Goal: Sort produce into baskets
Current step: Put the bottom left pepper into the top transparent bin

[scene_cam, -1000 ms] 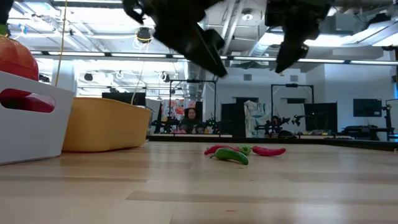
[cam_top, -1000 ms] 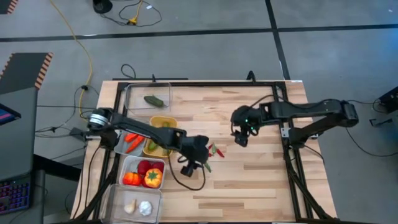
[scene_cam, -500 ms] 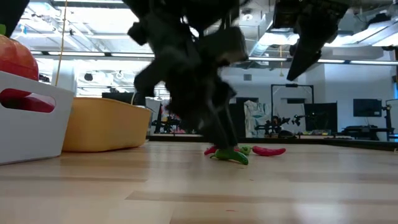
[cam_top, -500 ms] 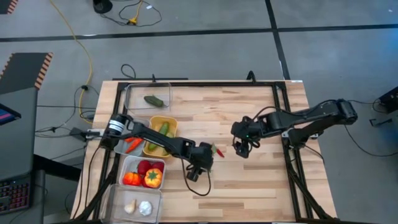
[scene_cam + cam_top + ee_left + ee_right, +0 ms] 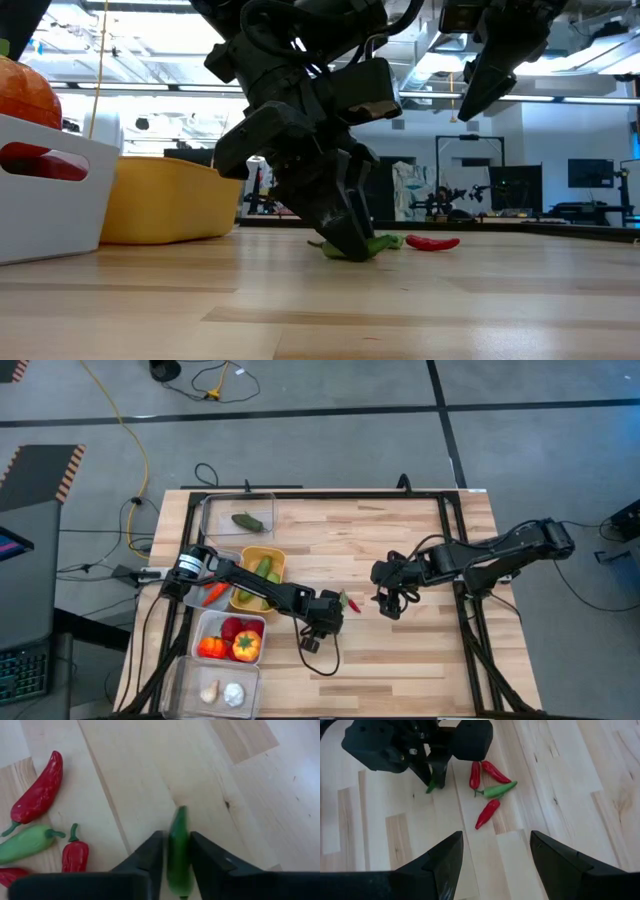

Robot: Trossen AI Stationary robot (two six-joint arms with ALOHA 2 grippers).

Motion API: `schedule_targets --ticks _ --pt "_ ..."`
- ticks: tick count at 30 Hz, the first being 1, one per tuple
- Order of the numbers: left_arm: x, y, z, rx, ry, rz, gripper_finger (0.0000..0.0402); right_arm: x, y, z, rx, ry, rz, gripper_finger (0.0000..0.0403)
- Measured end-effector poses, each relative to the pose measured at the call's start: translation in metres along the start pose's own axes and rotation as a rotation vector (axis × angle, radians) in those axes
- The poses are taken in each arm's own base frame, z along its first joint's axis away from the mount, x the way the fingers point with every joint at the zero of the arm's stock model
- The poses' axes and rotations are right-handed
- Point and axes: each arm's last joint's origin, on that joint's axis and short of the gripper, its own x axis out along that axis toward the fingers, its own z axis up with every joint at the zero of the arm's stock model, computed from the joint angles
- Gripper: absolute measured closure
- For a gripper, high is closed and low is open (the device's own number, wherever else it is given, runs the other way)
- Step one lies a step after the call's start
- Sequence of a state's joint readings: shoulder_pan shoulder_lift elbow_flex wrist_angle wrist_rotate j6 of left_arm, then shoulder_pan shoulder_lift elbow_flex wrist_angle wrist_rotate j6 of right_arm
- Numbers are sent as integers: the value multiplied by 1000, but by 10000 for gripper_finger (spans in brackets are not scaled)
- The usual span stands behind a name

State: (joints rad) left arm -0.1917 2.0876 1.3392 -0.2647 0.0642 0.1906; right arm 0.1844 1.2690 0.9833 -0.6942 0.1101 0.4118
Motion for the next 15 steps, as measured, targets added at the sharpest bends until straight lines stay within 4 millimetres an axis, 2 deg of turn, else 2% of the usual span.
schedule_targets --ticks 5,9,11,15 --pt "-1 1 0 5 5 0 376 0 0 0 0 0 0 144" --pt "-9 3 5 5 46 -3 391 0 0 0 0 0 0 144" --pt "-20 7 9 26 80 -3 387 0 0 0 1 -3 1 144" --pt "-55 23 19 48 122 36 372 0 0 1 1 -5 4 144"
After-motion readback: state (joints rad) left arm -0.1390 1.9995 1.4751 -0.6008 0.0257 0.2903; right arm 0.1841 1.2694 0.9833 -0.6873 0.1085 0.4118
